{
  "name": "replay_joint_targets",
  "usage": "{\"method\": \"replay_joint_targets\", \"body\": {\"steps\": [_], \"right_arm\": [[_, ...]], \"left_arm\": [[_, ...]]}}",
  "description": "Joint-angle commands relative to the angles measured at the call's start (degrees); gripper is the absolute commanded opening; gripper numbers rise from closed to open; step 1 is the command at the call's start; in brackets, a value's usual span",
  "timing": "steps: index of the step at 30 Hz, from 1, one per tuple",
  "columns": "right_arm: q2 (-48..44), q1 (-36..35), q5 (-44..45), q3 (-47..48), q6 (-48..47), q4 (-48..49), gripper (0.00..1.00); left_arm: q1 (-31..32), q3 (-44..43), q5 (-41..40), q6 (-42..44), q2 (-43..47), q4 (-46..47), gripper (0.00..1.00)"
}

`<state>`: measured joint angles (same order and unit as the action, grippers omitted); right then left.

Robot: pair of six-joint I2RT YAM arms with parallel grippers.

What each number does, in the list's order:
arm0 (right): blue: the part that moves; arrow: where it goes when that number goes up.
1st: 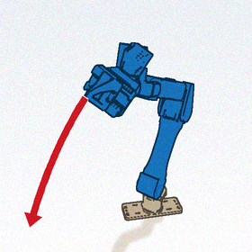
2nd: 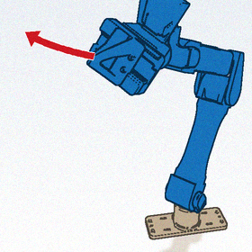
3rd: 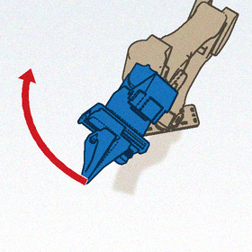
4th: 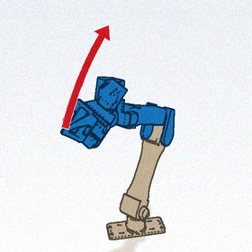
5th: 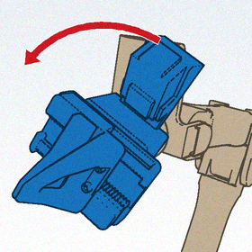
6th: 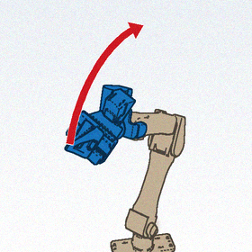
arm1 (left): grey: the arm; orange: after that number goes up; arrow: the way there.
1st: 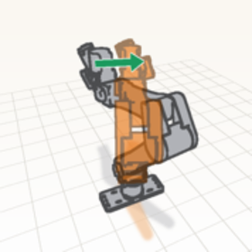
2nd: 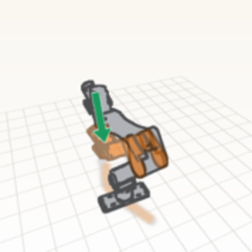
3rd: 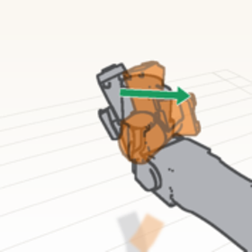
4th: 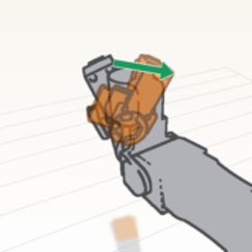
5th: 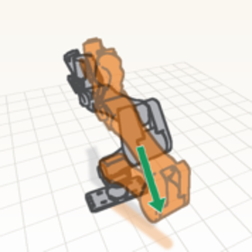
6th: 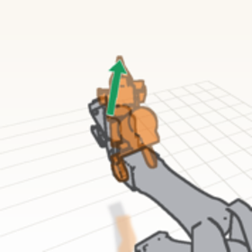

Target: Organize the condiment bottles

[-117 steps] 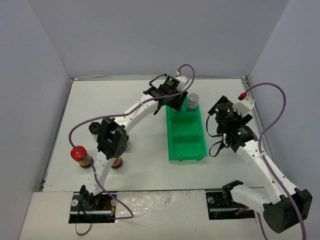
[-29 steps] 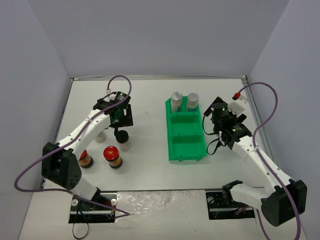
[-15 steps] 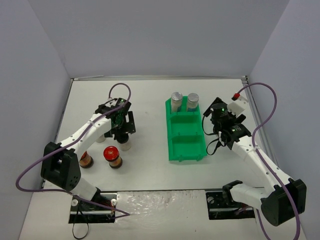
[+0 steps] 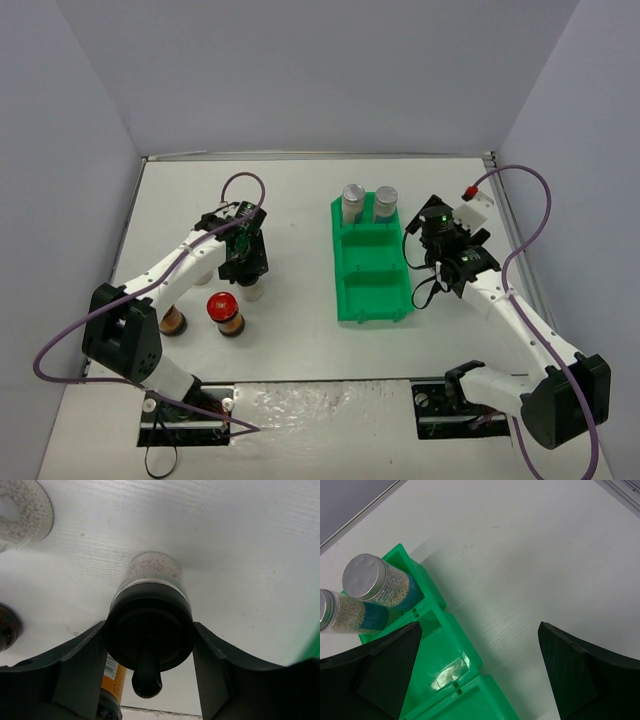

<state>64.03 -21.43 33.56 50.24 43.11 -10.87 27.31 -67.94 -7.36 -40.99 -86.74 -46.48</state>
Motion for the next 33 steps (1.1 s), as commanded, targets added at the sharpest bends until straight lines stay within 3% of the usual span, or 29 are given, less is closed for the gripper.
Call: {"method": "replay_joint_targets", "body": {"steps": [1, 3, 5, 10, 17, 25, 33], "right_arm": [[0.7, -0.2, 1.4, 0.6, 0.7, 2.6, 1.00], [0.7, -0.2, 1.4, 0.6, 0.7, 2.6, 1.00], [0.6, -0.2, 1.6, 0.5, 0.7, 2.7, 1.00], [0.5, -0.2, 1.6, 0.4, 0.7, 2.6, 1.00], [0.0, -0.2, 2.2, 0.4, 0.6, 2.7, 1.00], [-1.2, -0.2, 2.8, 0.6, 0.2, 2.6, 1.00], [-3.7, -0.2, 6.6, 0.8, 0.5, 1.0, 1.00]], "left_arm": [[0.3, -1.6, 0.0, -0.8, 1.5, 0.0, 0.39], [0.4, -1.5, 0.3, -0.8, 1.2, 0.2, 0.12], [0.5, -1.4, 0.7, -0.8, 0.8, 0.4, 0.01], [1.9, -3.6, -0.2, 1.2, 1.1, 0.9, 0.00], [8.0, -14.9, -5.9, 9.2, 1.4, 2.7, 0.00], [10.0, -34.9, -3.5, 17.5, -7.8, 1.8, 0.00], [14.8, -47.7, -1.3, 24.2, -16.8, 4.4, 0.00]]}}
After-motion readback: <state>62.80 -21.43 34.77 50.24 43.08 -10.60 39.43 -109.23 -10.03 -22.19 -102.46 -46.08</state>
